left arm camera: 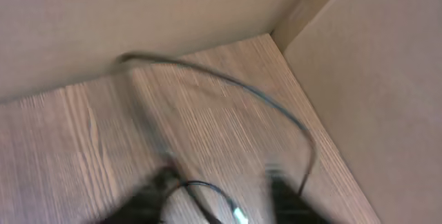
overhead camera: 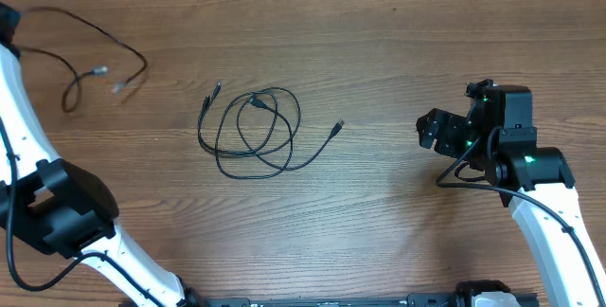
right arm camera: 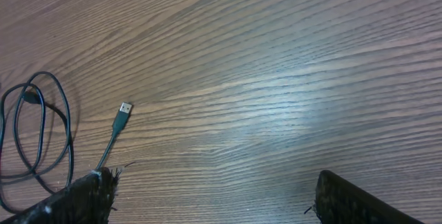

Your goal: Untangle cables

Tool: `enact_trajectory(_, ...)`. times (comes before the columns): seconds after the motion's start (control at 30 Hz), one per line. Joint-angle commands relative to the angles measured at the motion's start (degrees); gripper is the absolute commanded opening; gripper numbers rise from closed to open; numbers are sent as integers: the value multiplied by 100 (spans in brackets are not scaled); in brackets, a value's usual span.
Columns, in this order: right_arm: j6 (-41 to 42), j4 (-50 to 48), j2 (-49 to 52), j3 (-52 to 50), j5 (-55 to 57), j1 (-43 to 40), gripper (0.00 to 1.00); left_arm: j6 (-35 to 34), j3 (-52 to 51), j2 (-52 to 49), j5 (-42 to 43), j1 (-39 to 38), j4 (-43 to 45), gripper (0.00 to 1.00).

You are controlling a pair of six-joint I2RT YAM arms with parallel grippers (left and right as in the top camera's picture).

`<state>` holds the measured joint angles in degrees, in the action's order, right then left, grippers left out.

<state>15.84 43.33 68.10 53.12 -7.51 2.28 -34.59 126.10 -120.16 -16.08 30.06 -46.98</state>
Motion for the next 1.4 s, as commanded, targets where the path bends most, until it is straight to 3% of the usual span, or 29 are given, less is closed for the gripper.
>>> enact_trajectory(0.0, 4, -9, 9, -28, -28, -9, 91, -28, 57, -70, 782, 118, 7, 100)
enact_trajectory(0.4, 4, -11, 9, -28, -28, -9, 91, 2, 57, -70, 2124, 118, -278, 100)
enact_trajectory(0.57, 4, -11, 9, -28, -28, -9, 91, 448, 57, -68, 2664, -20, -367, 100)
enact_trajectory(1.0, 4, -15, 9, -28, -28, -9, 93, 2280, 55, -70, 2664, -1329, -1368, 100)
enact_trajectory(1.27, 4, -17, 9, -28, -28, -9, 95, 4234, -247, -107, 2730, -2422, -1956, 100)
enact_trajectory(1.37, 4, -33, 9, -28, -28, -9, 96, 5040, -651, -125, 3394, -2822, -2048, 100)
